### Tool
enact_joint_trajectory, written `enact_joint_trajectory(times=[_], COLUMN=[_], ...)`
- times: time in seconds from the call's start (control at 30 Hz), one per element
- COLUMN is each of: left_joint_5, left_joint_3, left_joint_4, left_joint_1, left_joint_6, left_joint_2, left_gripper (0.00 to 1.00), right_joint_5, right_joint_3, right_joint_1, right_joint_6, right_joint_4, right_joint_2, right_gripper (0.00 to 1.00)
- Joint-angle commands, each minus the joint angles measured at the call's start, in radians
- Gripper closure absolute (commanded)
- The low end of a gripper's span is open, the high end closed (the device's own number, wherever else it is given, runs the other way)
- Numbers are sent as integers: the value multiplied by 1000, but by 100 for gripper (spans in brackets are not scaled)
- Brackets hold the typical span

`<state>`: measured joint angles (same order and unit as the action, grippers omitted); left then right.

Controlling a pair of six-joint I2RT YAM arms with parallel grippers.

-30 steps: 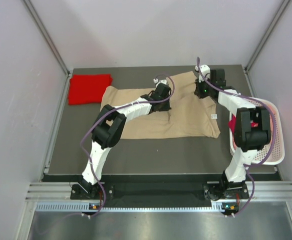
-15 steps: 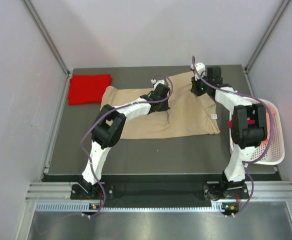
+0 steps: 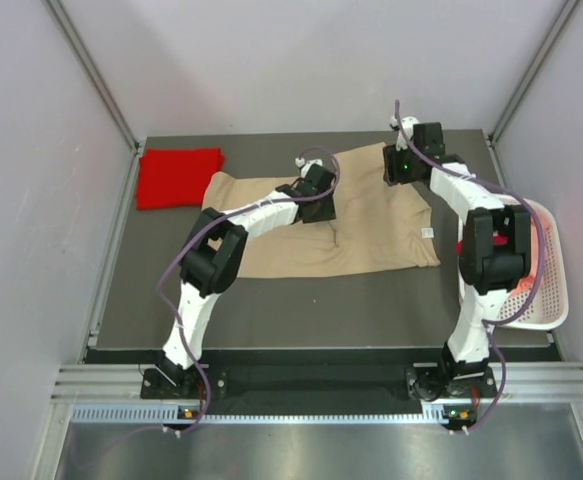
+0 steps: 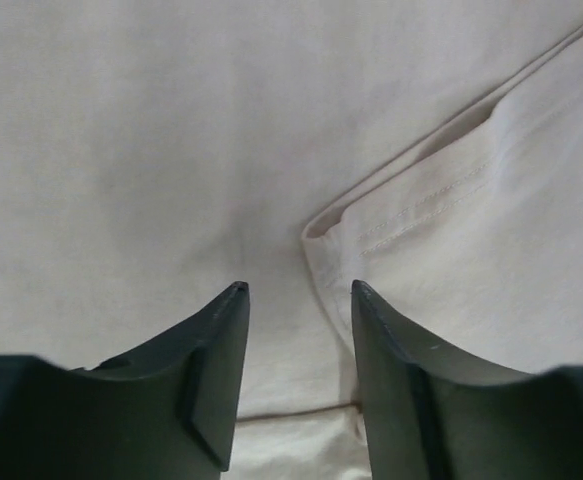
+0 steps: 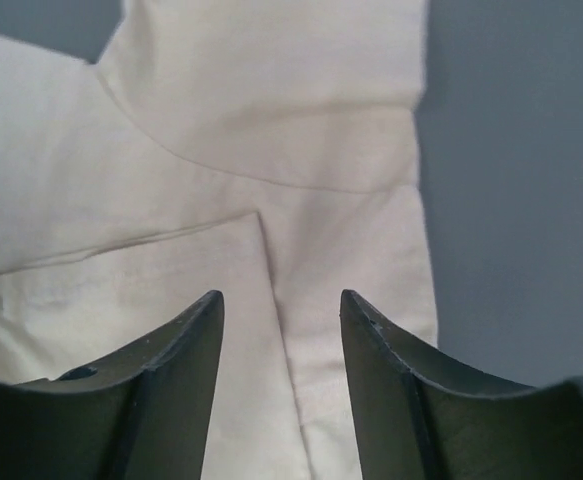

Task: Fold and stack the t-shirts
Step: Fold the tshirt

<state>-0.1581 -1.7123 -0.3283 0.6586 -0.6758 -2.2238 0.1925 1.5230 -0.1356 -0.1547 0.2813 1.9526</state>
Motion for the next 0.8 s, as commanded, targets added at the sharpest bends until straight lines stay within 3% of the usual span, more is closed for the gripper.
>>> enact_joint_trajectory(times=[0.0, 0.07, 0.23, 0.3, 0.33, 0.43, 0.6, 0.77], left_joint_5=[-46, -46, -63, -48, -9, 76, 135, 386], left_joint_3=[-53, -46, 100, 219, 258, 411, 678, 885], left_joint_4=[-60, -89, -164, -164, -167, -178, -153, -51], left_joint_1=[-10, -11, -16, -31, -49, -82, -151, -451], left_joint_6=[35, 62, 82, 76, 65, 39, 7, -39], left_joint_2=[145, 211, 392, 489, 544, 643, 795, 914], left_gripper=[48, 47, 47, 47, 47, 47, 43, 44], right_joint_5=[-204, -303, -398, -363, -328, -311, -202, -174], right_joint_3=[126, 129, -24, -113, -139, -254, -300, -290], right_joint_1=[-10, -9, -9, -7, -7, -4, 10, 16], right_joint_6=[258, 443, 573, 491, 346, 163, 58, 1], right_joint_4=[217, 371, 556, 553, 552, 549, 564, 569], right_joint_2=[-122, -165, -297, -343, -374, -431, -394, -343], right_gripper=[49, 50, 57, 57, 57, 54, 56, 57])
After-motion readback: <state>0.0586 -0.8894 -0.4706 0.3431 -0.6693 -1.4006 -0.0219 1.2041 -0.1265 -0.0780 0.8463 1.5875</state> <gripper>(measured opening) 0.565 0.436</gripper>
